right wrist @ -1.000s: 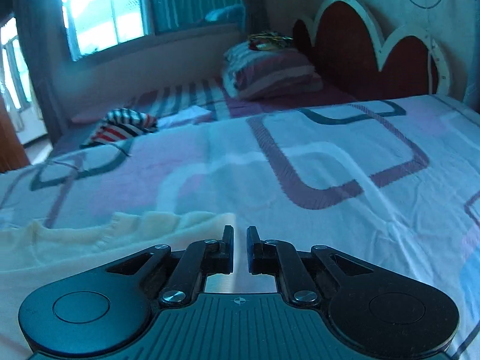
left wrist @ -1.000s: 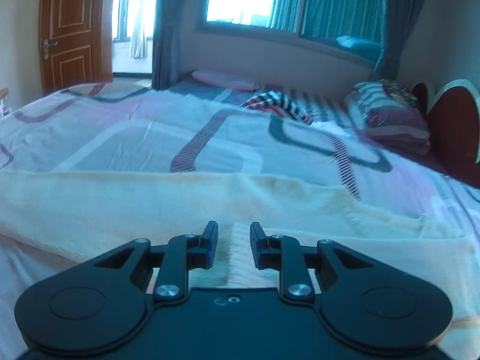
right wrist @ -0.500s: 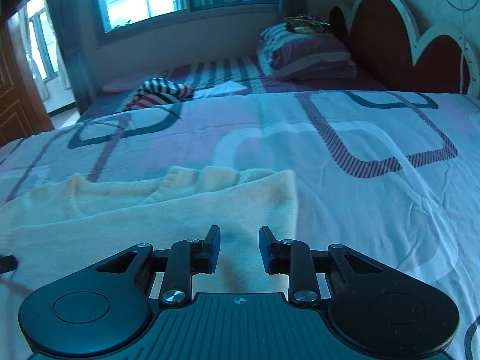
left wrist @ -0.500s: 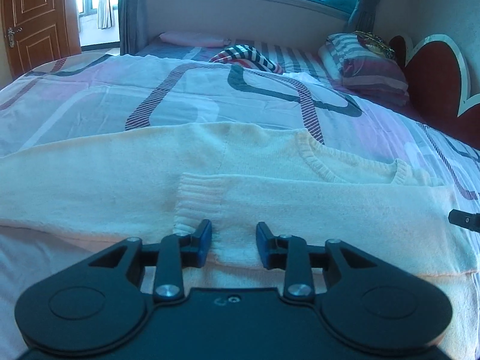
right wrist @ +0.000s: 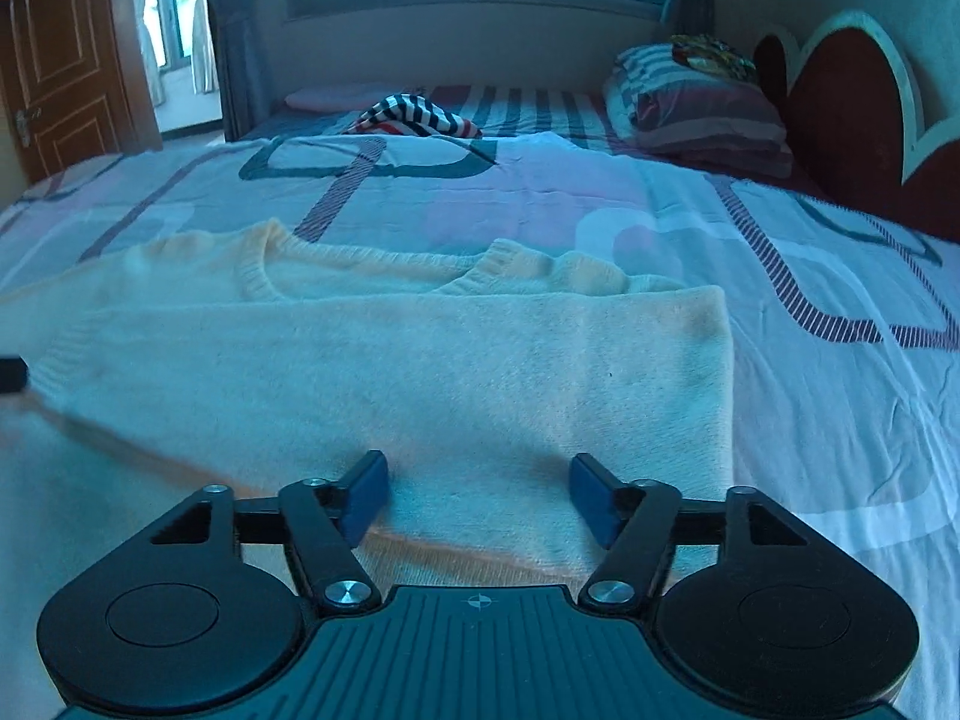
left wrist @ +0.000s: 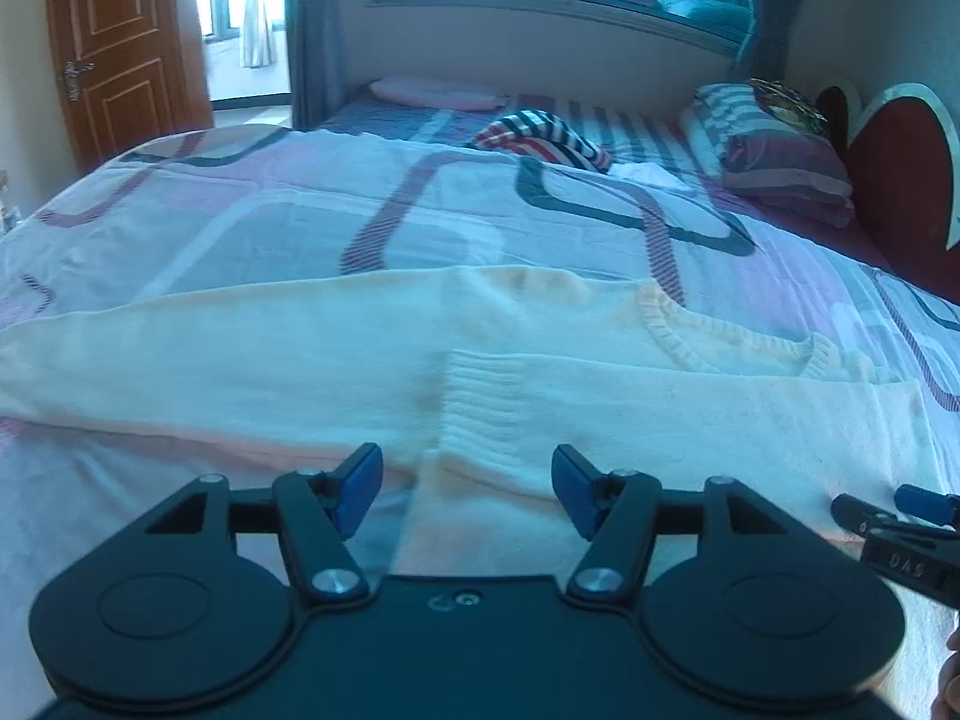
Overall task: Fold small clothes
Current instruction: 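Move the left gripper over to the other sleeve's cuff, then grasp the cuff with the left gripper, fold it across the body, release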
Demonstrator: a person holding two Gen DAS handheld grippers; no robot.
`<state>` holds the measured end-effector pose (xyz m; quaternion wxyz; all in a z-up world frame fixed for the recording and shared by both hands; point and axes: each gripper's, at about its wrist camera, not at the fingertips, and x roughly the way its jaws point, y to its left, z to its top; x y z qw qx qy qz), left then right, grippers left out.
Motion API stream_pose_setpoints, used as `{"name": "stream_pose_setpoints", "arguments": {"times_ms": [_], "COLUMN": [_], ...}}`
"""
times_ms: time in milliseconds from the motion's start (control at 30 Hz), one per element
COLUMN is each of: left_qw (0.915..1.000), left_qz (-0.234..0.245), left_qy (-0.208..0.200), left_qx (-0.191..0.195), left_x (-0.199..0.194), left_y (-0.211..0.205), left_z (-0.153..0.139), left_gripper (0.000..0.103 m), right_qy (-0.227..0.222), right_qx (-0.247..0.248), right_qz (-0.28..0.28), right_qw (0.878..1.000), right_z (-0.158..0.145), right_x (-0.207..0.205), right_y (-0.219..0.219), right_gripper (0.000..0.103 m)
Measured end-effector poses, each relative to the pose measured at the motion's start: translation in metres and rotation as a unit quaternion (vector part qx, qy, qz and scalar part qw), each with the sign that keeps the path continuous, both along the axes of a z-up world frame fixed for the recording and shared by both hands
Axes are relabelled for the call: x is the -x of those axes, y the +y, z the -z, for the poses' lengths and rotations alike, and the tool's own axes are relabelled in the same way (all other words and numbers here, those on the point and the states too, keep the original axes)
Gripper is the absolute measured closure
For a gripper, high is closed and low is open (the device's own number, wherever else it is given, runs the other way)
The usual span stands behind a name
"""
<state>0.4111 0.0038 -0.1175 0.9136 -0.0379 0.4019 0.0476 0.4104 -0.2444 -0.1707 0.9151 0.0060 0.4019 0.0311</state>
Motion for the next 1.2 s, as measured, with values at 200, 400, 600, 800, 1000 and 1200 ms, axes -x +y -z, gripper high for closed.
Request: {"name": "stream_pose_setpoints", "arguments": {"times_ms": [200, 400, 600, 800, 1000, 1200], "left_qw": [0.9997, 0.9991, 0.9975, 0.989, 0.975, 0.959], "left_qz": [-0.021, -0.041, -0.063, -0.119, -0.166, -0.187], "left_qy": [0.006, 0.009, 0.02, 0.024, 0.02, -0.002], "left_qx": [-0.014, 0.003, 0.028, 0.084, 0.146, 0.214], "left_x": [0.014, 0.025, 0.031, 0.033, 0.032, 0.029], "left_y": [0.019, 0.059, 0.122, 0.208, 0.272, 0.297], "left_z": [-0.008, -0.005, 0.005, 0.015, 0.027, 0.031], "left_gripper": [0.035, 0.03, 0.03, 0.035, 0.037, 0.026], "right_qy": [0.023, 0.023, 0.034, -0.032, -0.042, -0.026], "right_qx": [-0.004, -0.021, -0.003, -0.035, -0.03, -0.059], "right_qz": [0.016, 0.041, 0.05, 0.028, 0.003, 0.014], "right_qw": [1.0, 0.999, 0.998, 0.998, 0.999, 0.998], "right_z": [0.007, 0.007, -0.006, -0.03, -0.034, -0.026], "right_x": [-0.005, 0.0, 0.015, 0.033, 0.014, -0.013], "right_y": [0.007, 0.006, 0.026, 0.082, 0.137, 0.157], "right_gripper": [0.0, 0.0, 0.0, 0.0, 0.0, 0.037]}}
